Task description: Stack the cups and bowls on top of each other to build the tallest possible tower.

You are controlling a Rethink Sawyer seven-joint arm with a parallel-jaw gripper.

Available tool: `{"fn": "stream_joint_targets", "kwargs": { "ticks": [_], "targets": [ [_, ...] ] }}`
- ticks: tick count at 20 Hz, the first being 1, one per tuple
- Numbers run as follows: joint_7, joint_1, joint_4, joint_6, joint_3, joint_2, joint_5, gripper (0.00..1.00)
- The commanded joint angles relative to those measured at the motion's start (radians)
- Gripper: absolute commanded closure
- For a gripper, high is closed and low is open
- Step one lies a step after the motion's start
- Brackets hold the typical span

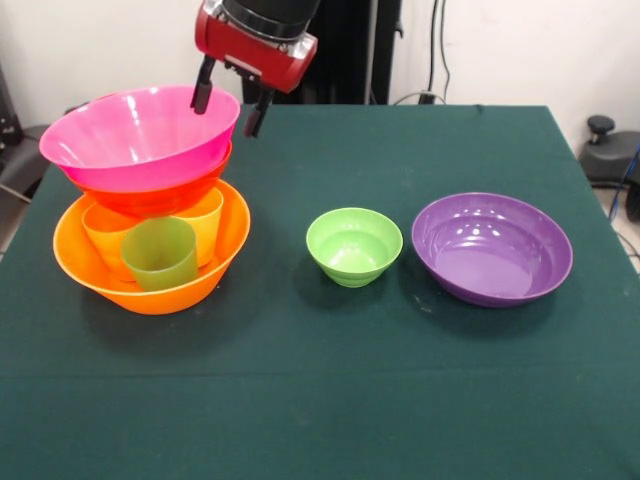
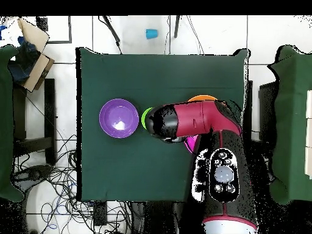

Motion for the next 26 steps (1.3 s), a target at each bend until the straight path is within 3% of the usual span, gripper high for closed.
{"fn": "stream_joint_targets", "kwargs": {
  "ticks": [1, 14, 26],
  "targets": [
    [-0.173, 0.006, 0.007, 0.035, 0.070, -0.013, -0.055, 0.00],
    [-0.203, -0.012, 0.027, 0.080, 0.109, -0.052, -0.001, 0.00],
    [-0.201, -0.003, -0.029, 0.217, 0.154, -0.079, 0.071, 0.00]
  ]
}}
